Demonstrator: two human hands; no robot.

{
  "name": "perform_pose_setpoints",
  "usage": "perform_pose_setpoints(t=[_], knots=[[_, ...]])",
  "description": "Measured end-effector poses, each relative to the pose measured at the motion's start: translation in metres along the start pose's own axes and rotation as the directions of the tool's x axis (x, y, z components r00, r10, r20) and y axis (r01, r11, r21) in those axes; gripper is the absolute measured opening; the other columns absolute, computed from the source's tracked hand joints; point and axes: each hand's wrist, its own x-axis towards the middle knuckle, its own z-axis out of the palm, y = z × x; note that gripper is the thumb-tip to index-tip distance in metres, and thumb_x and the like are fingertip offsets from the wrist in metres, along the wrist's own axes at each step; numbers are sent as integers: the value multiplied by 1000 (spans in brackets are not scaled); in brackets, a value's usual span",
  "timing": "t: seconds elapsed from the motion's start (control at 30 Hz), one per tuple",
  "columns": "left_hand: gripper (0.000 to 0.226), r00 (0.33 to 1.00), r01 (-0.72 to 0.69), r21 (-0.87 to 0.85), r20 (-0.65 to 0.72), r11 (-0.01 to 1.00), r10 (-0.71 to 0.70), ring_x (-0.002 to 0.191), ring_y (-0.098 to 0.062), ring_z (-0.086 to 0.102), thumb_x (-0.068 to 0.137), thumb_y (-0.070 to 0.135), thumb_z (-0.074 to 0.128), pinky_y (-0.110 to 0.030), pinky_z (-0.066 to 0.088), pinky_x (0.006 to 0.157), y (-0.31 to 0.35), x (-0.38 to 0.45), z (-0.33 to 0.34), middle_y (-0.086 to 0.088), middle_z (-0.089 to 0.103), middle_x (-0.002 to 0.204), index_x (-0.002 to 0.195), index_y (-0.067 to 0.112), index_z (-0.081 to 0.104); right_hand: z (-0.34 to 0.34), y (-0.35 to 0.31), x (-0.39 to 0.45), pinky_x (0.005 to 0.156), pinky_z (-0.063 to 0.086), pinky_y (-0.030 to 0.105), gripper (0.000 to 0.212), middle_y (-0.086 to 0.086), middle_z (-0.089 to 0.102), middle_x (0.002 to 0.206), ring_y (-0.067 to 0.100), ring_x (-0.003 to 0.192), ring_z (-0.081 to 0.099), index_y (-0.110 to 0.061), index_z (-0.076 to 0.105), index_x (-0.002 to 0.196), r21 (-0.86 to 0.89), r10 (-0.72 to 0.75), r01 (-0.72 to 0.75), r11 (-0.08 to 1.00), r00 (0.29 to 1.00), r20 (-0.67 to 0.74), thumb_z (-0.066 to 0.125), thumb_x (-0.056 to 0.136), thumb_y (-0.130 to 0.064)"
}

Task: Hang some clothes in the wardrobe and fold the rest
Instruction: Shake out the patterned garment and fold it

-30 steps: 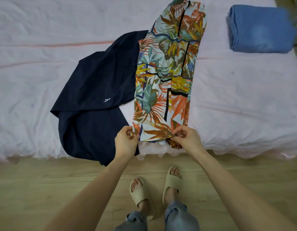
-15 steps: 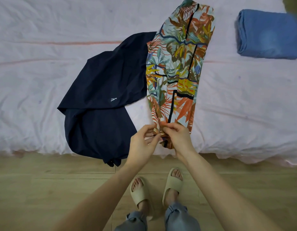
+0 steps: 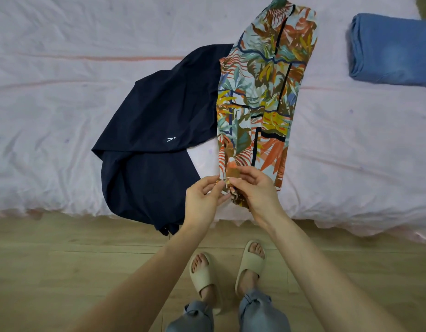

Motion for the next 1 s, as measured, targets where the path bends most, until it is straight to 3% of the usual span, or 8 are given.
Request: perform_pose_setpoints(t=[0.13, 0.27, 0.43, 0.53, 0.6, 0.7, 0.9, 1.0], knots=[[18, 999, 33, -30, 18, 999, -33, 78, -16, 71, 96, 11, 55, -22, 58, 71, 6, 2, -3, -17, 71, 98, 107, 0, 65, -6, -5, 5, 79, 56, 28, 17, 8, 69, 93, 15, 85, 68, -7, 65, 95, 387, 121, -83, 918, 990, -73, 50, 94, 1], [19, 1000, -11, 20, 13, 1000, 11, 82, -17, 70, 98, 13, 51, -22, 58, 73, 8, 1, 0, -13, 72, 97, 96, 10, 70, -13, -4, 10, 74, 57, 30, 18, 11, 68, 101, 18, 87, 68, -8, 62, 100, 441, 191, -132, 888, 977, -93, 45, 97, -2], [29, 1000, 17, 64, 20, 998, -18, 81, -18, 72, 96, 30, 56, -23, 57, 70, 11, -3, 9, -10, 74, 85, 88, 8, 73, -9, -10, -5, 83, 55, 30, 10, 0, 72, 98, 14, 93, 68, -22, 67, 99, -252, -126, 132, 959, 991, 41, 60, 92, -21], [27, 998, 38, 65, -48, 997, -35, 84, -24, 72, 89, 32, 65, -39, 58, 79, 17, 5, 6, -12, 74, 85, 87, 7, 74, -1, -16, -19, 84, 53, 21, 14, 0, 73, 95, 7, 94, 68, -11, 66, 103, -258, -266, 315, 913, 941, 210, 56, 94, -7], [18, 992, 40, -3, -120, 999, -40, 87, -27, 72, 89, 23, 66, -42, 58, 81, 25, 13, 3, -14, 74, 89, 88, 6, 72, -4, -15, -21, 83, 50, 16, 13, -6, 69, 95, 4, 94, 65, -12, 63, 99, -280, -400, 385, 880, 916, 2, 55, 92, -4], [18, 994, -25, -86, -104, 996, 16, 85, -21, 72, 91, 13, 64, -28, 59, 70, 48, 17, 15, -17, 70, 101, 104, 1, 62, -18, 2, -23, 78, 45, 17, 10, -3, 61, 97, 10, 94, 58, -12, 56, 96, -443, -559, 403, 801, 768, -312, 59, 88, -7], [36, 983, -185, -15, -18, 983, 185, 97, -30, 68, 85, 12, 71, -20, 56, 57, 86, 18, 65, -20, 58, 117, 112, 7, 46, -39, 46, -28, 90, 44, 36, 23, 10, 57, 119, 24, 109, 50, -9, 65, 100, -896, -734, 298, 328, 677, -44, 72, 79, -12], [34, 962, -266, 45, -52, 963, 268, 98, -30, 65, 81, 12, 74, -23, 56, 53, 96, 19, 83, -16, 57, 111, 101, 8, 47, -50, 46, -21, 66, 47, 34, 15, 7, 62, 94, 27, 84, 57, -9, 62, 89, -874, -695, 223, 433, 699, -166, 64, 78, 2]])
